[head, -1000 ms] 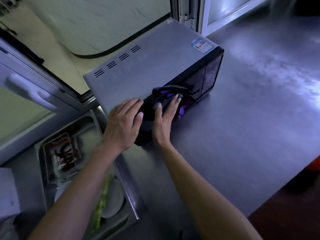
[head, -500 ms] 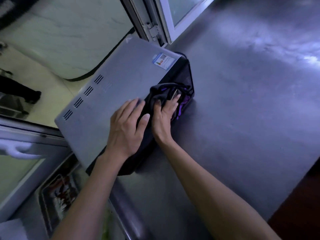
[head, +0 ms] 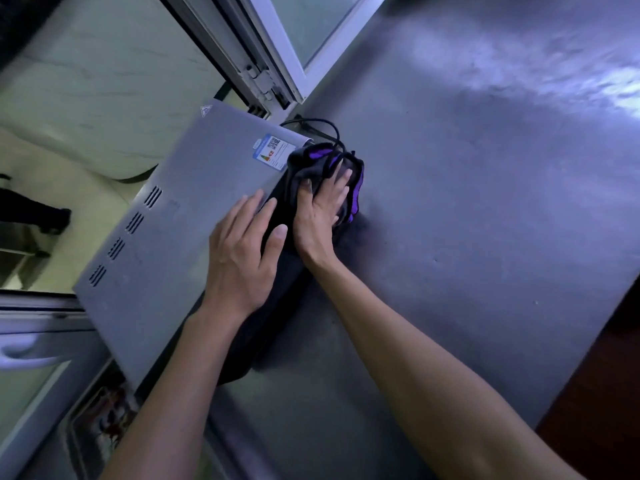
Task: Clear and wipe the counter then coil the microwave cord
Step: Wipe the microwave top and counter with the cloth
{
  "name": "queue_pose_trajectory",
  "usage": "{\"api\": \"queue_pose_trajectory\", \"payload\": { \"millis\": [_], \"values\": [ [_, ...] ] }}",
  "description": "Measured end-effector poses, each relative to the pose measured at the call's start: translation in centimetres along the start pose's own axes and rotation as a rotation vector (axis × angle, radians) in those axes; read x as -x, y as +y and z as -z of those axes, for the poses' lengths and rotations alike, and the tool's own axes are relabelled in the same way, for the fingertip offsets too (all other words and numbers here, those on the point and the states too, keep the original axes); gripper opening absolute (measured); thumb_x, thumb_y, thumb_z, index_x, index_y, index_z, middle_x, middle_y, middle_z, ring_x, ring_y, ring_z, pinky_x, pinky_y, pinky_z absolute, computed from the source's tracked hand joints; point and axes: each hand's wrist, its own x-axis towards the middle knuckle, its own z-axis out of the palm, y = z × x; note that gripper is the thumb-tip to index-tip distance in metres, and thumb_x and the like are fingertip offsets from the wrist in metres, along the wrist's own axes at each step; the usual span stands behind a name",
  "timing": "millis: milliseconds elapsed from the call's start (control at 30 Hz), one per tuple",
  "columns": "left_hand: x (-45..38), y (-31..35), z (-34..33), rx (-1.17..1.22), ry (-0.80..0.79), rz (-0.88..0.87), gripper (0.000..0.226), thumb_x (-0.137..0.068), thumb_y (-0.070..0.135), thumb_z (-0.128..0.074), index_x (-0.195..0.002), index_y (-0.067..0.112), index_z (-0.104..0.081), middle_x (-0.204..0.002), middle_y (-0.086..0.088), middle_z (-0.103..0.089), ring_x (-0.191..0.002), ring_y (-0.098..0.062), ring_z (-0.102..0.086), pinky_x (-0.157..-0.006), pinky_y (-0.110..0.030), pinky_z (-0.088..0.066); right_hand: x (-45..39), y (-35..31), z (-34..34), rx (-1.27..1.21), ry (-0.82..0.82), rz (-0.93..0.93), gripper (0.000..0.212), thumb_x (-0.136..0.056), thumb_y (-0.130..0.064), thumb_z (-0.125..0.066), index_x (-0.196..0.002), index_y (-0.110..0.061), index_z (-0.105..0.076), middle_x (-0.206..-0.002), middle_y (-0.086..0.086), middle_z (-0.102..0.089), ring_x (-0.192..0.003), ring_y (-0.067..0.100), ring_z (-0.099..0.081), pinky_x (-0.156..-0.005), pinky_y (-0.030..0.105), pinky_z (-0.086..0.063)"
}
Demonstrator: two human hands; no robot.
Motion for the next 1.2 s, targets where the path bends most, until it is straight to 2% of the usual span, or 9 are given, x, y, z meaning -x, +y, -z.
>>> {"api": "queue_pose_trajectory", "payload": {
  "millis": [233, 333, 533, 700, 767, 900, 1000, 1133, 1200],
  "values": [
    [3.2, -1.6, 0.5, 0.011, 0.002, -0.017, 0.054, -0.103, 0.043, -0.033, -0.144, 0.012, -0.049, -0.153, -0.006, -0.043, -0.145, -0.022, -0.033, -0.118, -0.044, -0.027, 3.7, 1.9, -2.2, -0.024, -0.035, -0.074, 0.054, -0.108, -0.037, -0.03, -0.155, -0.013, -0.021, -0.164, -0.008, 0.026, -0.151, 0.015, 0.023, -0.12, 0.058, 0.008],
    [5.8, -3.4, 1.2, 0.022, -0.01, -0.011, 0.053, -0.104, 0.042, -0.034, -0.145, 0.011, -0.049, -0.153, -0.005, -0.043, -0.145, -0.021, -0.033, -0.117, -0.047, -0.029, 6.8, 3.0, -3.7, -0.048, -0.041, -0.103, 0.054, -0.108, -0.037, -0.031, -0.153, -0.009, -0.024, -0.164, -0.009, 0.025, -0.151, 0.013, 0.022, -0.12, 0.055, 0.009],
    [12.4, -7.9, 3.3, 0.112, -0.033, 0.049, 0.05, -0.104, 0.036, -0.035, -0.142, 0.008, -0.051, -0.15, -0.006, -0.047, -0.142, -0.02, -0.038, -0.117, -0.044, -0.03, 15.6, 6.0, -8.3, -0.104, -0.042, -0.073, 0.073, -0.096, -0.045, -0.033, -0.158, -0.015, -0.007, -0.165, -0.006, 0.022, -0.15, 0.009, 0.021, -0.114, 0.035, 0.013],
    [18.7, -11.7, 5.2, 0.234, -0.007, 0.134, 0.045, -0.106, 0.031, -0.035, -0.137, 0.008, -0.057, -0.146, -0.004, -0.052, -0.139, -0.013, -0.041, -0.117, -0.037, -0.031, 24.0, 9.9, -13.4, -0.108, -0.054, -0.084, 0.08, -0.091, -0.041, -0.035, -0.155, -0.029, 0.011, -0.165, -0.002, 0.021, -0.15, 0.008, 0.02, -0.121, 0.037, 0.01],
    [20.5, -12.7, 5.5, 0.259, 0.013, 0.141, 0.043, -0.106, 0.029, -0.035, -0.135, 0.008, -0.059, -0.145, -0.004, -0.053, -0.138, -0.012, -0.042, -0.116, -0.037, -0.033, 27.3, 11.6, -15.0, -0.114, -0.084, -0.09, 0.082, -0.09, -0.038, -0.036, -0.157, -0.021, 0.008, -0.164, -0.004, 0.024, -0.149, 0.005, 0.021, -0.124, 0.039, 0.008],
    [22.9, -13.6, 5.4, 0.236, 0.016, 0.111, 0.046, -0.107, 0.033, -0.032, -0.137, 0.007, -0.057, -0.147, -0.005, -0.051, -0.141, -0.016, -0.04, -0.116, -0.044, -0.033, 31.4, 13.6, -16.8, -0.171, -0.173, -0.117, 0.086, -0.099, -0.033, -0.044, -0.147, -0.042, 0.027, -0.16, -0.007, 0.034, -0.144, 0.001, 0.033, -0.123, 0.032, 0.011],
    [23.5, -13.9, 5.0, 0.147, -0.011, 0.073, 0.053, -0.106, 0.04, -0.029, -0.141, 0.008, -0.052, -0.15, -0.007, -0.047, -0.144, -0.02, -0.036, -0.116, -0.048, -0.031, 31.4, 14.0, -17.2, -0.069, -0.222, -0.075, 0.078, -0.106, -0.023, -0.045, -0.158, -0.014, 0.012, -0.159, 0.005, 0.035, -0.144, 0.007, 0.036, -0.115, 0.014, 0.018],
    [23.0, -13.9, 4.8, 0.104, -0.01, 0.049, 0.056, -0.105, 0.043, -0.029, -0.143, 0.006, -0.05, -0.151, -0.009, -0.046, -0.144, -0.022, -0.035, -0.116, -0.047, -0.031, 29.5, 13.3, -16.4, -0.229, -0.142, -0.191, 0.075, -0.106, -0.025, -0.042, -0.159, -0.017, 0.01, -0.164, -0.003, 0.026, -0.151, 0.009, 0.021, -0.125, 0.036, 0.002],
    [22.2, -13.5, 4.6, 0.07, -0.008, 0.034, 0.057, -0.105, 0.043, -0.028, -0.144, 0.006, -0.048, -0.151, -0.009, -0.045, -0.144, -0.022, -0.034, -0.116, -0.047, -0.03, 27.9, 12.8, -15.8, -0.205, -0.108, -0.257, 0.07, -0.106, -0.028, -0.037, -0.159, -0.017, 0.008, -0.163, -0.007, 0.026, -0.149, 0.006, 0.023, -0.124, 0.042, 0.006]
  ]
}}
